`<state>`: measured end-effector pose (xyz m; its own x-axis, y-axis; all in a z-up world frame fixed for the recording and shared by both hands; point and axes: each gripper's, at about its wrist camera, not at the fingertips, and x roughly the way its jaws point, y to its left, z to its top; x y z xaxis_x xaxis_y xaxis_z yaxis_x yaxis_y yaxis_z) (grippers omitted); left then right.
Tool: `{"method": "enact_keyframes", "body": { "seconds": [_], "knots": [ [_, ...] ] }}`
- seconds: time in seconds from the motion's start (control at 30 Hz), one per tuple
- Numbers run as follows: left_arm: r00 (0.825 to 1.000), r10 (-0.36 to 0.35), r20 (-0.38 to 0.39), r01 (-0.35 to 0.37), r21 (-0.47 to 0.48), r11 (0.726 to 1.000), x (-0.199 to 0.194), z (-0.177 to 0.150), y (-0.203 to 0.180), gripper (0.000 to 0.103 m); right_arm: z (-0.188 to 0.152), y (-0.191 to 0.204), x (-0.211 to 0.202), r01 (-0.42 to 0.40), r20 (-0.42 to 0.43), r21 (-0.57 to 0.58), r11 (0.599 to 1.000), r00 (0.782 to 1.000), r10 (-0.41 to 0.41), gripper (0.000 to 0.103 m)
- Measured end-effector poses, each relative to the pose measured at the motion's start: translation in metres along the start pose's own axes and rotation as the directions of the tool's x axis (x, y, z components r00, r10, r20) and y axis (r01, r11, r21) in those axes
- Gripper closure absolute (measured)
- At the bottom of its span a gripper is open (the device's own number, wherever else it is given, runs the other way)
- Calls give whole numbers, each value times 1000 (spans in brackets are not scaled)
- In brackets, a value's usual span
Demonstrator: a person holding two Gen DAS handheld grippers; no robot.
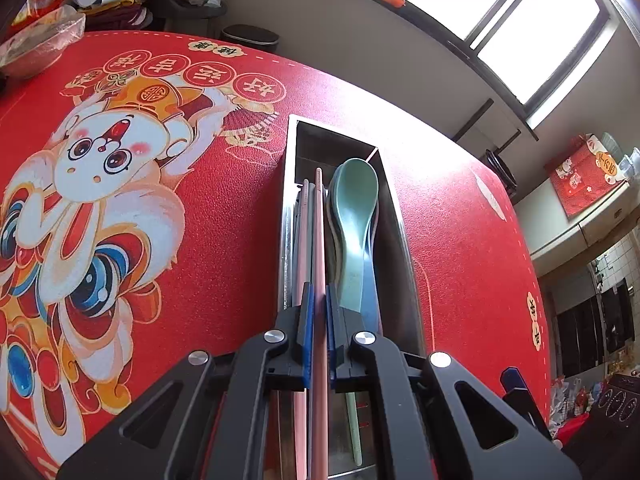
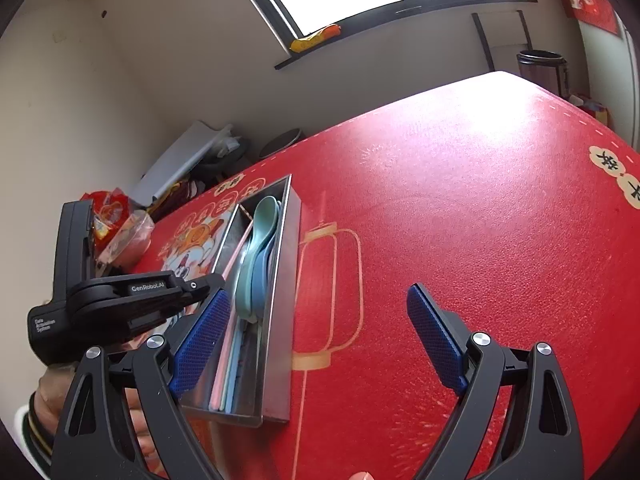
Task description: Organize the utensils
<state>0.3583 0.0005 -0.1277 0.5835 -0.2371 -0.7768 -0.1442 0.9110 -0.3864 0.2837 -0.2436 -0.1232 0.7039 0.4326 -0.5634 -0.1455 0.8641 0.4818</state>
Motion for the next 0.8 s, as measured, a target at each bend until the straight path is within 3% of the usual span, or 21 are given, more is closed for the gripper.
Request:
{"method": "enact_keyframes", "body": {
  "seconds": [0.17, 0.27, 0.47, 0.6, 0.8],
  "knots": [
    [1000, 14, 3, -14, 39, 999, -1, -1, -5, 96, 1, -2, 1, 8, -2, 10, 1000, 1000, -8, 16],
    [999, 27, 20, -28, 73, 997, -8, -1, -9, 90, 1, -3, 1, 15, 2, 12, 1000, 1000, -15, 16],
    [995, 57, 86, -71, 171, 983, -38, -8, -17, 68, 1, -4, 0, 48, 20, 6, 999, 999, -48, 16],
    [986, 60, 156, -96, 238, 966, -71, -16, -18, 46, 1, 8, -11, 96, 90, -63, 993, 992, -91, 16],
    [951, 50, 304, -157, 339, 927, -134, -37, -9, 19, -3, 35, -51, 214, 230, -121, 969, 956, -182, 16]
  ]
}}
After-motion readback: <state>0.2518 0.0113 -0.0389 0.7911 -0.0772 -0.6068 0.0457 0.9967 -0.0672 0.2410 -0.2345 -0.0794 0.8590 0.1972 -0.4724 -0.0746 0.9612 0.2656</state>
